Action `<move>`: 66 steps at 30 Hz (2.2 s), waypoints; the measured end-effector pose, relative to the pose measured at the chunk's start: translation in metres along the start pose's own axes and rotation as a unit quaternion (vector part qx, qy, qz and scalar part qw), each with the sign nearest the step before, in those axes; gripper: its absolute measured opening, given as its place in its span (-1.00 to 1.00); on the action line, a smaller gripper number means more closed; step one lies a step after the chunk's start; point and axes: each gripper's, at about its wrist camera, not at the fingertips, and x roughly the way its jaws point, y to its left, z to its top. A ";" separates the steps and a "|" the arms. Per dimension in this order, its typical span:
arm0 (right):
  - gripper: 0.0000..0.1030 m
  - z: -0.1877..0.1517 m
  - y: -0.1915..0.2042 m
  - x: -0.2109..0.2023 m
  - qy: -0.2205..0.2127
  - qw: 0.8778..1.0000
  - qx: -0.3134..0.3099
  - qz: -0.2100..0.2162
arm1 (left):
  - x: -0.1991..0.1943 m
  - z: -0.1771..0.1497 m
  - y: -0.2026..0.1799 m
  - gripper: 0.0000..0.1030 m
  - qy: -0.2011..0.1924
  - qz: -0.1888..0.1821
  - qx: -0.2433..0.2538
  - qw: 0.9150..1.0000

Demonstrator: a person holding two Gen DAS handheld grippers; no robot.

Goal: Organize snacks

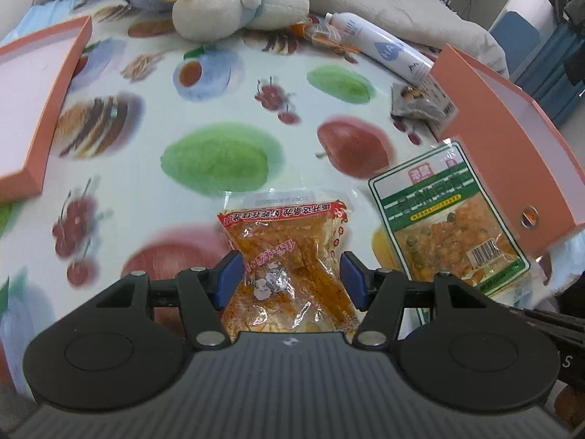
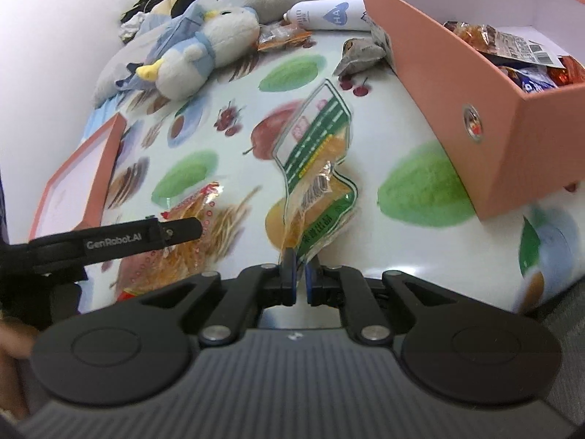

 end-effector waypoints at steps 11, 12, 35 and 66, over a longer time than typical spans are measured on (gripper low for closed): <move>0.42 -0.008 -0.017 -0.012 0.033 0.999 0.012 -0.013 | -0.006 -0.019 -0.016 0.24 -0.002 0.010 0.019 1.000; 0.42 -0.008 -0.018 -0.014 0.033 0.999 0.011 -0.017 | -0.007 -0.020 -0.016 0.19 -0.003 0.011 0.020 1.000; 0.76 0.022 0.006 0.050 0.004 0.965 -0.240 -0.105 | 0.002 -0.011 0.008 0.78 0.016 -0.042 -0.050 0.998; 0.56 0.000 -0.009 0.047 0.015 0.982 -0.188 -0.030 | 0.048 -0.010 -0.051 0.80 0.049 0.079 0.110 0.990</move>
